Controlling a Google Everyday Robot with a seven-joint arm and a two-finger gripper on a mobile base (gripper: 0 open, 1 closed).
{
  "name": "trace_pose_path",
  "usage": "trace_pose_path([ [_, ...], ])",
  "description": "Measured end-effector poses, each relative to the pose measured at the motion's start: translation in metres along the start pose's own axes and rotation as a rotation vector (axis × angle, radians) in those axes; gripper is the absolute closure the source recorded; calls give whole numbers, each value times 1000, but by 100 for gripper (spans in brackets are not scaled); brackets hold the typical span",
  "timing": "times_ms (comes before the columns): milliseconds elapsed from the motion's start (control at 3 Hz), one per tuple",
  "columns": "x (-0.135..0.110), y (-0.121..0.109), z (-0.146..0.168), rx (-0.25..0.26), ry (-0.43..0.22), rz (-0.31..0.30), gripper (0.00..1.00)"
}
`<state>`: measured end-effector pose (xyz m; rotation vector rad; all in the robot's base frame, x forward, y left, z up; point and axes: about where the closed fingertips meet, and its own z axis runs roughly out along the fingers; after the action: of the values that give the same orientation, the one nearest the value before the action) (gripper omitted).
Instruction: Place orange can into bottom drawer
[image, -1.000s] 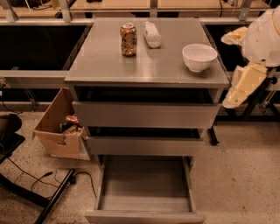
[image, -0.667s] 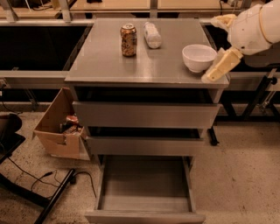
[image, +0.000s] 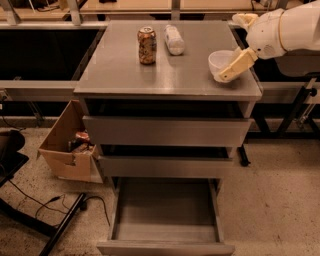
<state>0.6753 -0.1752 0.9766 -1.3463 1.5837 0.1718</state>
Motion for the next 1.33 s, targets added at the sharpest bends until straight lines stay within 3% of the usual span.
trace_pose_path([
  [333,-3,-18,20,13,-59,-5,0],
  [667,-14,-49,74,101,-95,104,0],
  [1000,-29,-66,120,193,-74,214,0],
  [1333,-48,-80,161,265,-98,318,0],
])
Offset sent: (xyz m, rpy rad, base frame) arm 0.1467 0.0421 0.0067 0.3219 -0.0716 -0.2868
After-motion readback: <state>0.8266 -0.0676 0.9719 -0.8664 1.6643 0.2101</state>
